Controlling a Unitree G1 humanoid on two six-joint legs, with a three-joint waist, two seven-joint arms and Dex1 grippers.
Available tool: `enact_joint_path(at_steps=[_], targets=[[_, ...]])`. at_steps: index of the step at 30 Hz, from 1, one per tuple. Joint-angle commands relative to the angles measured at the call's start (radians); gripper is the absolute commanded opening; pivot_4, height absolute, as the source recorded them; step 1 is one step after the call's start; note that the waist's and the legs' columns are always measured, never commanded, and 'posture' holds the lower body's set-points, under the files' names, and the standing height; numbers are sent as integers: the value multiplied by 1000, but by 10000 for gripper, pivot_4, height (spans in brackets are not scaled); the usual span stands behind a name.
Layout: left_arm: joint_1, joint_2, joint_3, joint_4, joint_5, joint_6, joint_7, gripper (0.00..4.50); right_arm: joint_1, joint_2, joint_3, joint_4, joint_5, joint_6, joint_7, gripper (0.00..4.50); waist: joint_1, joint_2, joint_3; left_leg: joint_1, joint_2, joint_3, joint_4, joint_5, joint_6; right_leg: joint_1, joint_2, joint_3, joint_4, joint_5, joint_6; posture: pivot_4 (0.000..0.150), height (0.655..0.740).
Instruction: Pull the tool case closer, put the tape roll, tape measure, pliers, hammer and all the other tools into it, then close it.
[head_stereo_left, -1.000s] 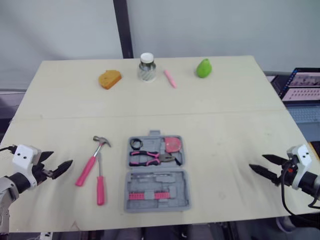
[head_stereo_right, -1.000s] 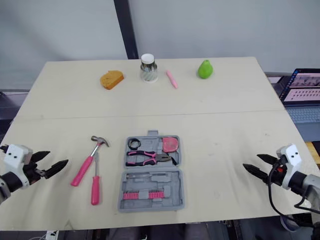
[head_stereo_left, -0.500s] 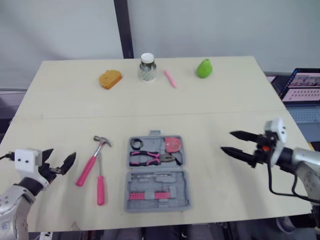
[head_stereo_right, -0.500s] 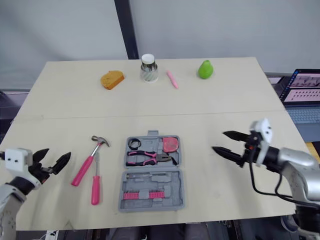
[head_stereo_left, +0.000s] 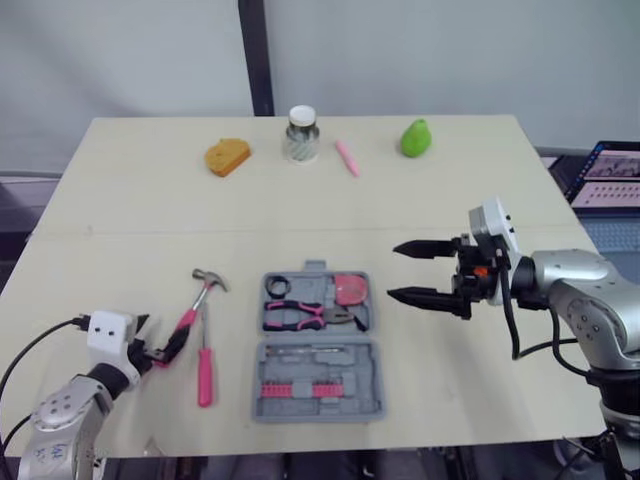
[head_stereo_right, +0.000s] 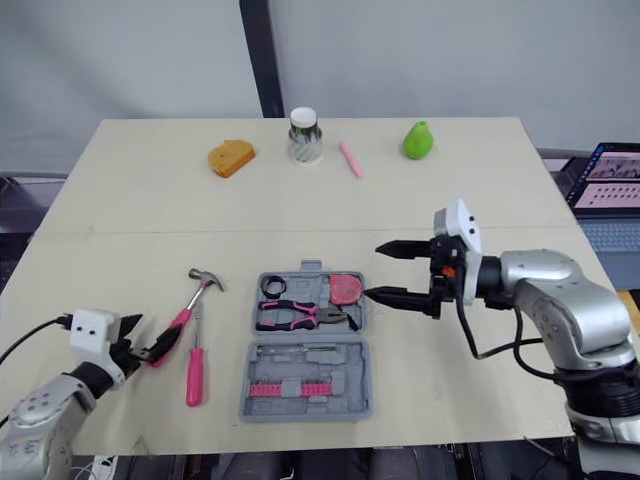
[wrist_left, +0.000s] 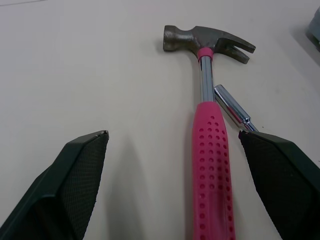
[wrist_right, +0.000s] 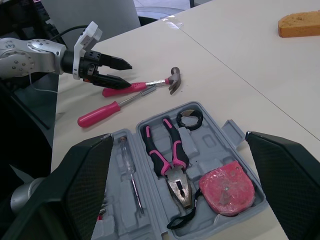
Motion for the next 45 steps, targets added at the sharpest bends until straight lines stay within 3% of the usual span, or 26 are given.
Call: enact_joint_path(at_steps=[1, 20, 45], targets=[[-15, 40, 0, 36, -2, -5, -37, 44733, 1, 3, -24, -47, 16, -10, -4, 45000, 0, 0, 0, 0, 0, 0, 0, 0, 0, 0, 0, 0, 0, 0, 0, 1500, 7400], [-191, 88, -143, 222, 91, -48, -82, 44733, 27, 4, -61, -82, 28, -5, -55, 45000, 0, -1, 0, 0, 0, 1, 0, 0, 0, -1, 0, 0, 0, 0, 0, 1500, 7400], [-371, 54, -242, 344, 118, -4, -53, 44733, 43, 15, -56, -92, 20, -10, -80, 45000, 4, -1, 0, 0, 0, 0, 1, 0, 0, 0, 0, 0, 1, 0, 0, 1500, 7400]])
